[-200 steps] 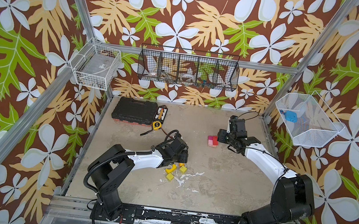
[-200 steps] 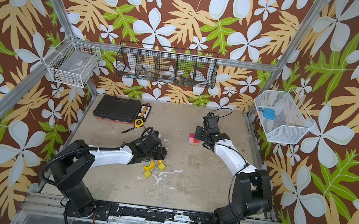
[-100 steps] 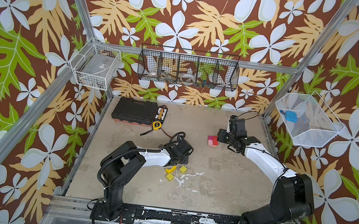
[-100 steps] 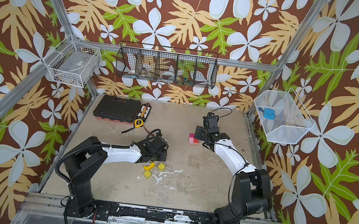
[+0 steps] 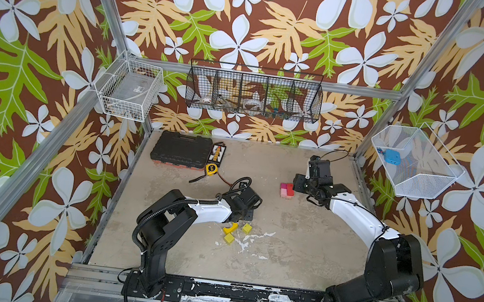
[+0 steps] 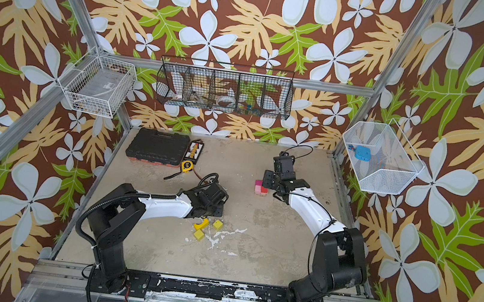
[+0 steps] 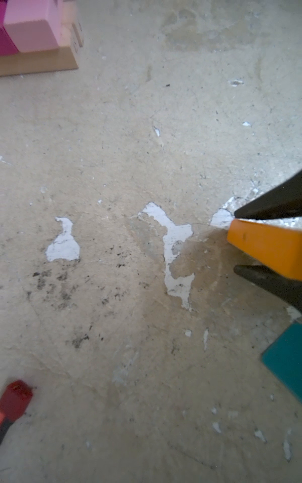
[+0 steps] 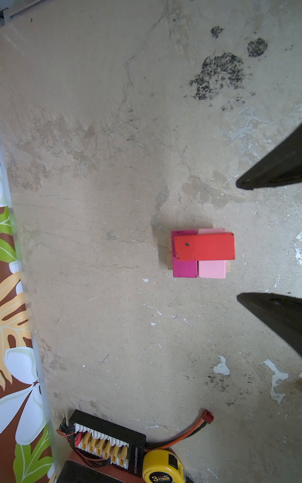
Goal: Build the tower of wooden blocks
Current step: 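Reach the left gripper down to the orange Supermarket block and close on it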
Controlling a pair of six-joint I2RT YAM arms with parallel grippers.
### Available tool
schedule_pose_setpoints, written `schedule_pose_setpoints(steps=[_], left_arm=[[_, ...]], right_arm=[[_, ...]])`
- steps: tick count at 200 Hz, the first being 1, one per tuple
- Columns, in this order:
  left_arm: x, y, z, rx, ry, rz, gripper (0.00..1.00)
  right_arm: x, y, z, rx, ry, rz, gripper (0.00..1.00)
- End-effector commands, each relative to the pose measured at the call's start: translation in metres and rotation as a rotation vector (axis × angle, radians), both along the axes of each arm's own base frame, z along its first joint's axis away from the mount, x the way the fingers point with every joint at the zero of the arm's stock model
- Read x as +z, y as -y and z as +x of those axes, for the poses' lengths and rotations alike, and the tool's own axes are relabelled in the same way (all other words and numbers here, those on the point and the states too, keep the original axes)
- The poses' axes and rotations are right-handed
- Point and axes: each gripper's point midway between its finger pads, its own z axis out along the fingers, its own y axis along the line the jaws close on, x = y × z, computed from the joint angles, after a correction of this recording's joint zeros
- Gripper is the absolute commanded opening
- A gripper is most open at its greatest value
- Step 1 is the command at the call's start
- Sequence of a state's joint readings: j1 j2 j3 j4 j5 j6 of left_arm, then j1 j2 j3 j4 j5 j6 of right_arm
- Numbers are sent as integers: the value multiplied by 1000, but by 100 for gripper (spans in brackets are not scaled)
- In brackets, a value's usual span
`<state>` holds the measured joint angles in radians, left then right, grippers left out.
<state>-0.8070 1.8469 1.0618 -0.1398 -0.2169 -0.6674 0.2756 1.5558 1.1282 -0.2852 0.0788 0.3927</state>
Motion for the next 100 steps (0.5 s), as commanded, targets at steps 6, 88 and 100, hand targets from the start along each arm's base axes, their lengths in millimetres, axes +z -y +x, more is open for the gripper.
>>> schedule_pose_setpoints(steps=[6, 88, 100], left_arm=[[7, 1, 7, -26, 38, 35, 20], [17, -5, 27, -22, 102, 154, 5], [19, -20, 32, 34, 114, 242, 3]], right_arm=[[4, 1, -1, -5, 6, -1, 63], [9, 1, -2, -2, 14, 2, 63], [10, 1, -2, -1, 16, 3, 63]])
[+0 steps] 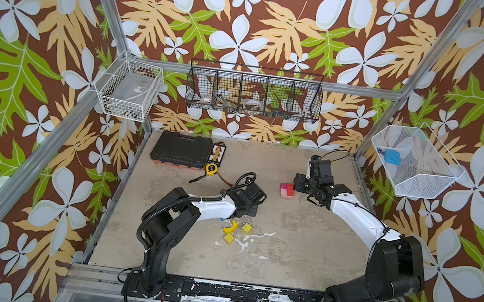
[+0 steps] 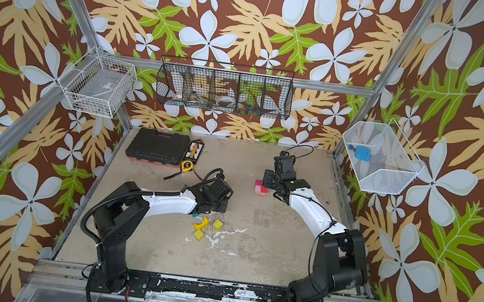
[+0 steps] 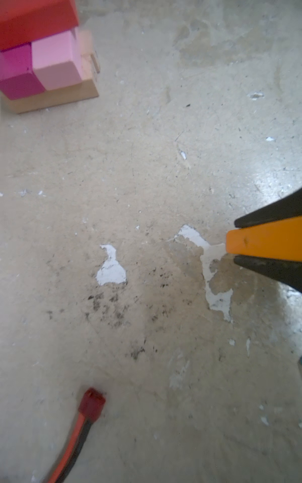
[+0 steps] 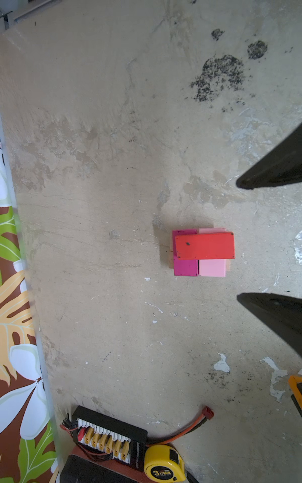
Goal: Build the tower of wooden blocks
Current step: 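Reach the left gripper down to the orange Supermarket block and close on it, then lift the orange block with the left gripper while the right gripper hovers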
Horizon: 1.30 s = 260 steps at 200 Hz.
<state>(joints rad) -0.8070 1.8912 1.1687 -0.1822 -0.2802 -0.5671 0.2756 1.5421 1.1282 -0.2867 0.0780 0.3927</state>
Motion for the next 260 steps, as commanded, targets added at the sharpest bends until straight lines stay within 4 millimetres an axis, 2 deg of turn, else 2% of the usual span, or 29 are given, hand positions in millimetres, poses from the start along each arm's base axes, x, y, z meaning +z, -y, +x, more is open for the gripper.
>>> schedule_pose_setpoints(steps=[1, 24, 62, 89, 111, 140, 159, 222, 260], left_arm=[[4, -30, 10, 90, 49, 167, 2], [1, -45, 15, 146, 57, 278, 2], [-28, -46, 21, 140, -8, 398, 1], [-39, -40, 22, 120, -31, 406, 3], [-39, -34, 21, 95, -40, 381, 13], [-38, -18, 16, 29, -64, 297, 39], [-36, -10, 13, 1, -75, 250, 50], [-24, 3, 7, -57, -71, 154, 58], [-17, -1, 6, -42, -58, 134, 75]], right_arm=[[4, 1, -1, -2, 4, -1, 63], [5, 0, -2, 1, 4, 1, 63], [5, 0, -2, 3, 3, 3, 63], [7, 1, -3, 2, 7, 2, 64], [10, 0, -4, 3, 14, 5, 64], [9, 1, -4, 2, 14, 4, 65], [9, 1, -4, 3, 11, 3, 65], [7, 0, -4, 4, 7, 2, 65], [7, 0, -4, 6, 8, 4, 65]])
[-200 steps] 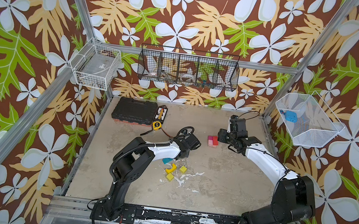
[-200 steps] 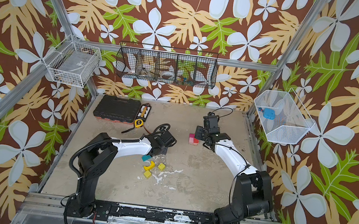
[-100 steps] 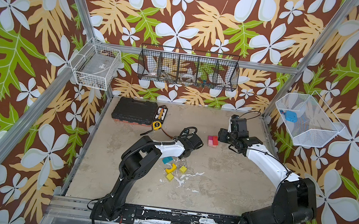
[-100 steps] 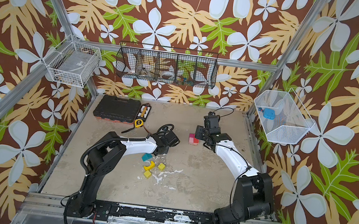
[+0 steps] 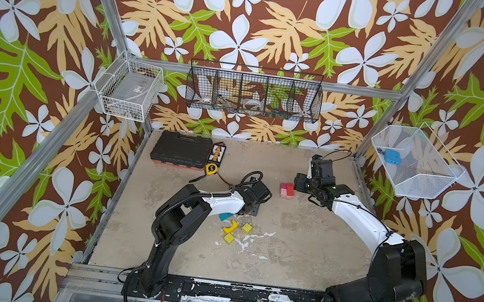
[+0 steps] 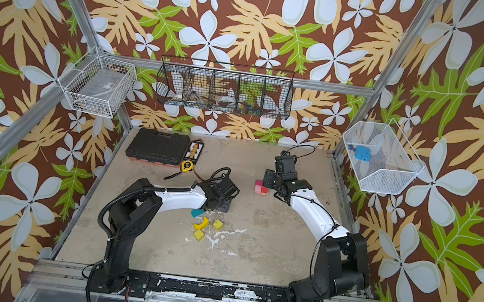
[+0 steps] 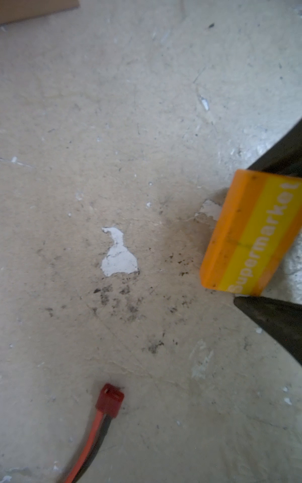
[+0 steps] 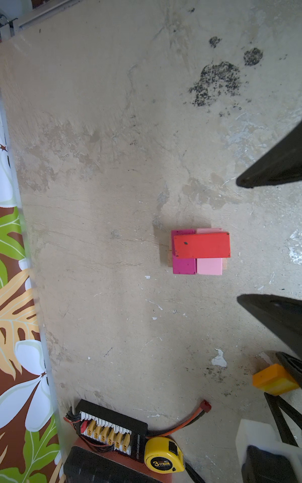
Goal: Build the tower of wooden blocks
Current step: 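Lift the orange block with the left gripper while the right gripper hovers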
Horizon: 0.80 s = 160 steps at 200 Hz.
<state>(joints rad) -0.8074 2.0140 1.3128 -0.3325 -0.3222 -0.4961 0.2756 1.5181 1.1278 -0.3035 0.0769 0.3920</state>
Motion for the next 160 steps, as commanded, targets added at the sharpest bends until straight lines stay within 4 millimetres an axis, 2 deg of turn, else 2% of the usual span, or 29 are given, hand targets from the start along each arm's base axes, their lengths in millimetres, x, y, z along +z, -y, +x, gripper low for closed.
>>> schedule_pose_setpoints(steps=[1, 27, 62, 111, 160], left_arm=[[3, 1, -2, -2, -7, -24, 75], [8, 8, -7, -33, -14, -87, 83], [6, 9, -7, -41, -20, -117, 85], [-17, -3, 5, -27, -95, -150, 77], [-17, -3, 4, -43, -109, -140, 75]], right_arm=[[0, -1, 0, 5, 1, 2, 65], [0, -1, 0, 5, 1, 3, 65], [0, -1, 0, 5, -1, 4, 66], [2, -2, 0, 8, 2, 6, 66], [4, -2, -1, 11, 7, 10, 66]])
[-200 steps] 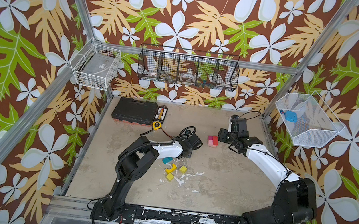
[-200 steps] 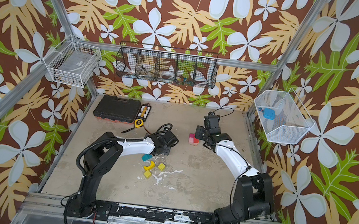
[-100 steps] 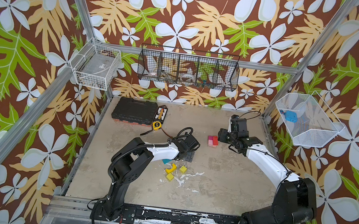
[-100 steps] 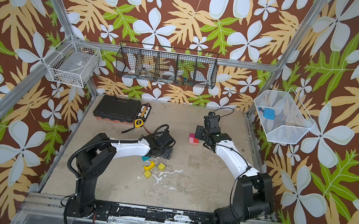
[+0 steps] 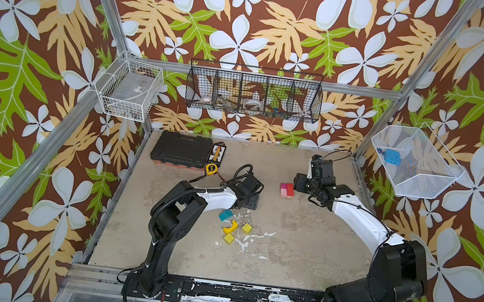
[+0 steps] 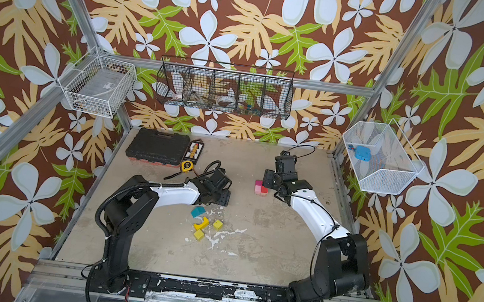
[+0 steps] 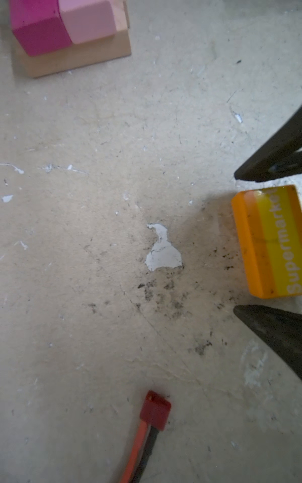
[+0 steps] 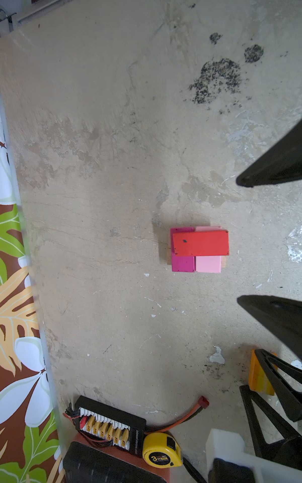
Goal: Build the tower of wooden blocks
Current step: 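Lift the orange block with the left gripper while the right gripper hovers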
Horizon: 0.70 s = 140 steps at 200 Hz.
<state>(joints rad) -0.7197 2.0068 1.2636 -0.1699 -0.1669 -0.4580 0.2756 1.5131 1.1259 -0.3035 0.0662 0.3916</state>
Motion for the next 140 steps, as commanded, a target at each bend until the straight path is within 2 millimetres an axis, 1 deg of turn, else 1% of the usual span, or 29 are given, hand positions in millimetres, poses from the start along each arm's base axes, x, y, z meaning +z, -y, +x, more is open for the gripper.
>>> schedule_pose_setpoints(steps=[1, 27, 56, 88, 122, 140], left_arm=[[-16, -4, -20, -31, -105, 22, 75], [-17, -10, -22, -6, -116, 44, 75], [-21, -22, -22, 43, -124, 98, 72], [-21, -21, -27, 50, -135, 99, 70], [-24, -21, -28, 49, -138, 118, 63], [-25, -22, -29, 57, -145, 125, 62]], right_arm=[[3, 0, 0, 3, 6, 2, 66], [3, 0, -1, 3, 8, 3, 66], [3, 0, 0, 2, 8, 2, 66], [3, 0, 0, 3, 7, 2, 66], [1, 0, 0, 2, 2, 1, 66], [1, 0, 0, 3, 3, 1, 66]])
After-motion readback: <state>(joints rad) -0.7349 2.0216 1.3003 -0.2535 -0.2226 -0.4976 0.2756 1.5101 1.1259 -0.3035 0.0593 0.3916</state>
